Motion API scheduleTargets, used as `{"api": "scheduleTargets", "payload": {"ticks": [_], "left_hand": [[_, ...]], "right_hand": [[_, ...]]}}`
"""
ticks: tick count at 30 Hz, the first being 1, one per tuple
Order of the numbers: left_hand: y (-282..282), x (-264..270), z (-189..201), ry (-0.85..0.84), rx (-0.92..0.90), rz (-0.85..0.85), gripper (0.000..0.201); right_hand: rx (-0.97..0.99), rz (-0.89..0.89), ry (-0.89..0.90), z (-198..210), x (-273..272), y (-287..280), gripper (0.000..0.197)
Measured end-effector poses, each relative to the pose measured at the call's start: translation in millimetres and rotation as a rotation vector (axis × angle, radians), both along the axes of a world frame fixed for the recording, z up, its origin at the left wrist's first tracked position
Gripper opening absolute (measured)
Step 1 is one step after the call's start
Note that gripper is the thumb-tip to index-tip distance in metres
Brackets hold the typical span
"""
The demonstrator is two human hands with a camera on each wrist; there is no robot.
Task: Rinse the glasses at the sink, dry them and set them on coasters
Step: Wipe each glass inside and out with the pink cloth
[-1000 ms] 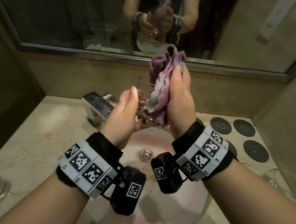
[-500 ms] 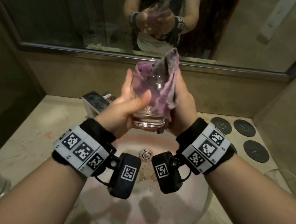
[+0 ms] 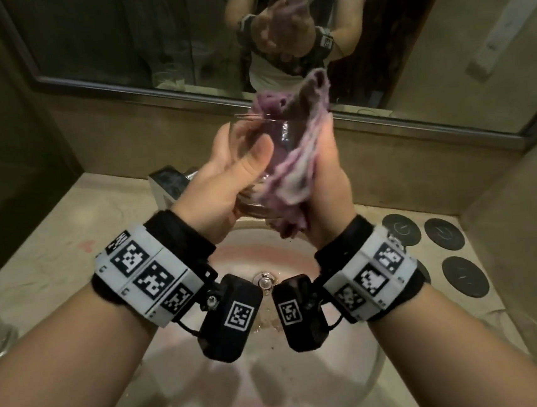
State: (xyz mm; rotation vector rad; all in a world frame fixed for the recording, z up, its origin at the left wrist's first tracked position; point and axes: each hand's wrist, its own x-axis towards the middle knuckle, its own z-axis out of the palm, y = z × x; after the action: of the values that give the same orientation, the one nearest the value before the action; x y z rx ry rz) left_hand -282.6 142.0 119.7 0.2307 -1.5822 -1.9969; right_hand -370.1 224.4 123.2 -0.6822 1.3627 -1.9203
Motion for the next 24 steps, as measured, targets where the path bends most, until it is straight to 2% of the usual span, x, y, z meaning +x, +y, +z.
{"api": "scheduleTargets", "payload": {"ticks": [3, 4, 5, 7, 10, 11, 12, 14, 16, 17, 20, 21, 23, 24], "left_hand": [[-5.2, 0.3, 6.2, -0.080, -0.188, 0.004, 0.113], [-3.7, 0.1, 10.8, -0.145, -0.281, 0.012, 0.118], [-2.7, -1.2, 15.0, -0.220, -0.361, 0.047, 0.114], [4.3, -2.3, 23.2, -0.312, -0.435, 0.179, 0.091], [8.4, -4.4, 21.4, -0.289, -0.492, 0.393, 0.052], [7.0, -4.6, 19.3, -0.295, -0.499, 0.416, 0.038], [7.0, -3.3, 20.4, -0.307, -0.501, 0.410, 0.033], [7.0, -1.7, 22.7, -0.341, -0.504, 0.342, 0.043], [6.5, -1.1, 23.7, -0.323, -0.428, 0.239, 0.054], [5.6, -0.4, 23.6, -0.262, -0.322, 0.161, 0.058], [-2.3, -0.8, 17.4, -0.015, 0.089, -0.084, 0.075], [-4.4, -0.9, 15.4, 0.015, 0.133, -0.135, 0.083], [-6.3, -1.5, 11.1, 0.015, 0.157, -0.157, 0.098], [-6.0, -0.9, 10.5, 0.005, 0.180, -0.149, 0.101]], "right_hand": [[0.005, -0.050, -0.033, 2.3, -9.9, 6.6, 0.027], [-0.016, -0.048, -0.026, 3.9, -9.4, 8.8, 0.026], [-0.034, -0.053, -0.013, 4.7, -9.0, 8.3, 0.029], [-0.072, -0.068, 0.001, 7.3, -7.7, 4.3, 0.038], [-0.066, -0.130, 0.096, 5.8, -2.3, 0.7, 0.060], [-0.065, -0.136, 0.147, 3.4, -1.1, 0.2, 0.061], [-0.065, -0.140, 0.198, 3.8, 1.5, 0.2, 0.057], [-0.074, -0.161, 0.267, 2.4, 4.3, -1.4, 0.053], [-0.072, -0.150, 0.286, 2.2, 8.0, -4.2, 0.062], [-0.054, -0.135, 0.267, 1.1, 6.5, -4.4, 0.063], [0.021, -0.039, 0.000, 1.0, -6.9, -0.7, 0.042], [0.048, -0.047, -0.037, 0.1, -10.9, 1.8, 0.032], [0.058, -0.072, -0.067, -0.5, -11.7, 4.6, 0.027], [0.061, -0.085, -0.056, 1.1, -8.2, 6.1, 0.040]]}}
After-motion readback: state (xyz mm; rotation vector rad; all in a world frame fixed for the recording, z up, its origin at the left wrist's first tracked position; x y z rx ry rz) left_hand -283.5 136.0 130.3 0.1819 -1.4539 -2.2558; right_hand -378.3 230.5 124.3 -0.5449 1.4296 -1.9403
